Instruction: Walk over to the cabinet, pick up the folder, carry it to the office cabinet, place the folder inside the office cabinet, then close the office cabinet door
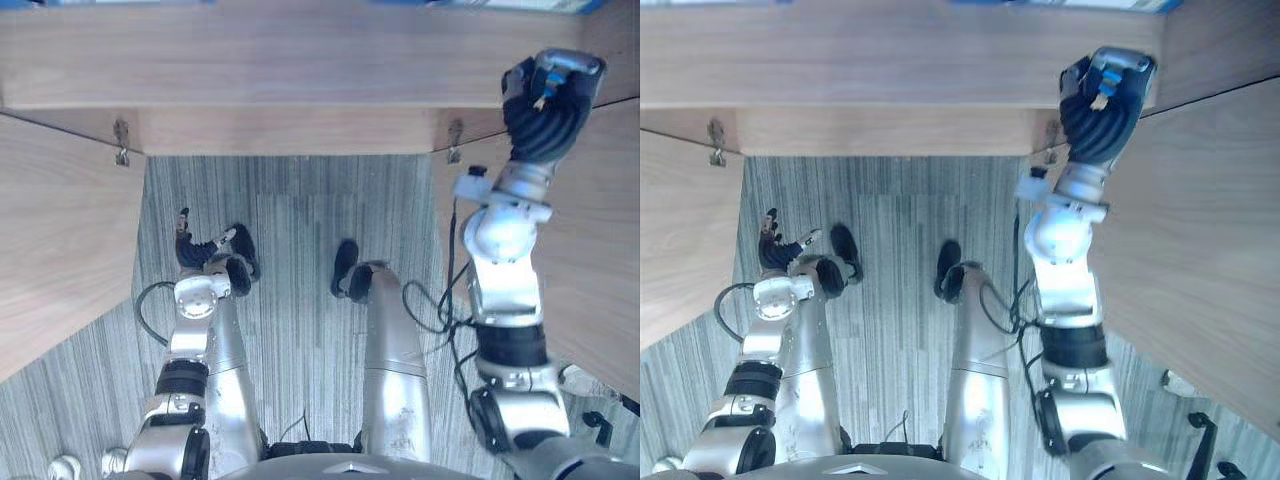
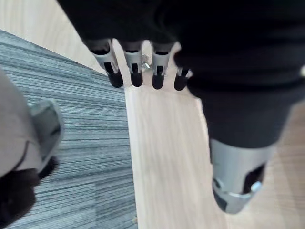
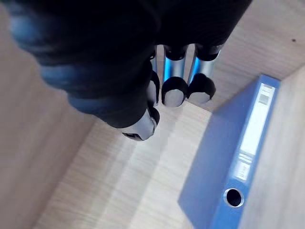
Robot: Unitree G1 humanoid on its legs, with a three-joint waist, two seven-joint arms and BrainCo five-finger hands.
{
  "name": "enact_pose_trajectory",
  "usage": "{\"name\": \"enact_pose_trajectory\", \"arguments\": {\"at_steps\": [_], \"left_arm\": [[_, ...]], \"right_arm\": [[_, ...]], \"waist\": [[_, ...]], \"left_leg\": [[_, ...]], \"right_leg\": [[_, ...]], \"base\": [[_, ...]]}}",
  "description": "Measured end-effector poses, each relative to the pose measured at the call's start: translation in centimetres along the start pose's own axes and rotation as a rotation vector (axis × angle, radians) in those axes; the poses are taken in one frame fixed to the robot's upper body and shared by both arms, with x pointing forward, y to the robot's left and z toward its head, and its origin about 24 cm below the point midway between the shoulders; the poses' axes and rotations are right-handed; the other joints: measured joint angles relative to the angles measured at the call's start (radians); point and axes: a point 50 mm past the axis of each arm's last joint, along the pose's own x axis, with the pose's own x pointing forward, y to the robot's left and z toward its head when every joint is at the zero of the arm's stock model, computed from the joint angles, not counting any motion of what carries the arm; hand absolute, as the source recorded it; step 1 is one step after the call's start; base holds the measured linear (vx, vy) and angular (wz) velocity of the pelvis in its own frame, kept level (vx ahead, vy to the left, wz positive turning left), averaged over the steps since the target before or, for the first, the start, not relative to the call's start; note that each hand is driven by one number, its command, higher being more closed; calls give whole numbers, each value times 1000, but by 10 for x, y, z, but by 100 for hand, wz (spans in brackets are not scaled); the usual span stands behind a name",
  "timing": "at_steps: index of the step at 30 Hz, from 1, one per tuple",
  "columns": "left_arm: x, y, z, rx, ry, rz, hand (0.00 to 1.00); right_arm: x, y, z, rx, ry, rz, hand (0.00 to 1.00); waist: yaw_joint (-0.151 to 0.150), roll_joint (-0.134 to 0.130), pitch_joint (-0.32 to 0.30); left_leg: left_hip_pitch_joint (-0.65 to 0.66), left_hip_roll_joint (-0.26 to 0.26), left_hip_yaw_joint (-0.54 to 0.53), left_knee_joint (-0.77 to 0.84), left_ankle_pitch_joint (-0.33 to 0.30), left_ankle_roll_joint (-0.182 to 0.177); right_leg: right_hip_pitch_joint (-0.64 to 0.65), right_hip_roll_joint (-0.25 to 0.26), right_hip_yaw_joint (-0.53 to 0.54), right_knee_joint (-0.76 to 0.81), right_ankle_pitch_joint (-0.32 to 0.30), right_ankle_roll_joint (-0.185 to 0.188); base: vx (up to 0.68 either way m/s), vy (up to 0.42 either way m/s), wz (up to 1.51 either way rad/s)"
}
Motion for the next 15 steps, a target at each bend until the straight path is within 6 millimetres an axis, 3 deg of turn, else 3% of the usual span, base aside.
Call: {"name": "enact_pose_trajectory", "arguments": {"at_steps": [4,9,11,12,13,15], "left_arm": [[-13,-2,-18,19,63,-14,0],[-45,-4,-58,74,200,-59,0],[-68,1,-88,121,321,-74,0],[-73,2,-95,139,345,-80,0],[-85,3,-108,181,396,-108,0],[-96,4,-122,225,449,-144,0]], "right_arm": [[-43,26,7,95,73,154,100],[-111,54,12,159,197,438,100],[-151,65,-1,108,317,602,100],[-162,65,-7,88,359,632,100],[-187,66,-24,35,473,703,100],[-211,63,-43,-34,586,759,100]], "waist": [[1,-6,-43],[2,-10,-120],[0,-15,-176],[-1,-15,-191],[1,-23,-208],[1,-25,-229]], "left_leg": [[113,15,9,-23,-24,-7],[343,8,54,-153,-24,-11],[463,-6,79,-247,-11,-10],[489,-10,83,-270,-3,-5],[568,-26,102,-340,14,-6],[638,-46,112,-415,37,-10]], "right_leg": [[111,16,-2,-44,-4,-1],[341,19,-8,-206,19,16],[463,19,-15,-318,47,24],[489,19,-19,-346,55,23],[563,15,-19,-417,81,33],[631,12,-22,-494,106,39]], "base": [[7,-52,-13],[123,14,-4],[181,38,-3],[240,67,3],[193,60,6],[183,48,5]]}}
